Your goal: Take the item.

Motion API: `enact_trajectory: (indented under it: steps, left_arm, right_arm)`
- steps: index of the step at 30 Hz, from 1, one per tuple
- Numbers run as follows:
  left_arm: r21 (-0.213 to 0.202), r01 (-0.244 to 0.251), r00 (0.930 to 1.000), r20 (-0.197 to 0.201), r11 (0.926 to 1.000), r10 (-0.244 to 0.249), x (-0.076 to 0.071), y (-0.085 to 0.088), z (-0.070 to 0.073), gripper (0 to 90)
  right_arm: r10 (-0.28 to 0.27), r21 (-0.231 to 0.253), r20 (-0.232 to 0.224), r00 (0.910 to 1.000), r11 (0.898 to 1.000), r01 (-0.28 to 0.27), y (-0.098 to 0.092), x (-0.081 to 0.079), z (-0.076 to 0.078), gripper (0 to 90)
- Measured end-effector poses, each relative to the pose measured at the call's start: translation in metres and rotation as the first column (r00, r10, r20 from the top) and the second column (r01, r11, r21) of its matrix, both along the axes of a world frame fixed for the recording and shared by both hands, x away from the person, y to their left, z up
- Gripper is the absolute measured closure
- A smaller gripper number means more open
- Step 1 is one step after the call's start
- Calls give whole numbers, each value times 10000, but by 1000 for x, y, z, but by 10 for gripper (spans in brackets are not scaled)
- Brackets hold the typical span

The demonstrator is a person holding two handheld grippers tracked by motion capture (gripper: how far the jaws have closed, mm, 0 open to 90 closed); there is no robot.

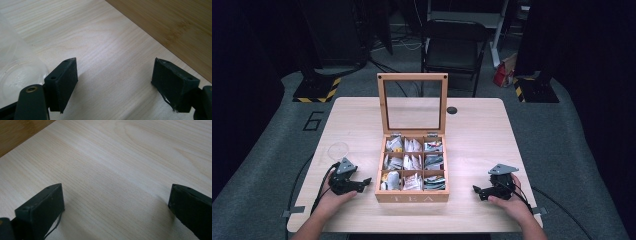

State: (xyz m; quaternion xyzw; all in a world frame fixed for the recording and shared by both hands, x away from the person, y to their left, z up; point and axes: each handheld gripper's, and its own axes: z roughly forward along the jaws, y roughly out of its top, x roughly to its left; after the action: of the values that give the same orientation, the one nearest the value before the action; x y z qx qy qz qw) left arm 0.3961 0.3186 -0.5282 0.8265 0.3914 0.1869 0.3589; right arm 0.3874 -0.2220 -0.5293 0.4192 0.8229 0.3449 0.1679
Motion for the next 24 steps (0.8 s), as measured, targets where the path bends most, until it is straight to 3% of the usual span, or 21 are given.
enact_trajectory:
  steps: [24]
  left_arm:
    - [-173,-209,9998,-49,9996,208,-2,-1,0,213]
  right_arm:
    - [2,-7,-9,10000,10000,-2,0,0,0,0]
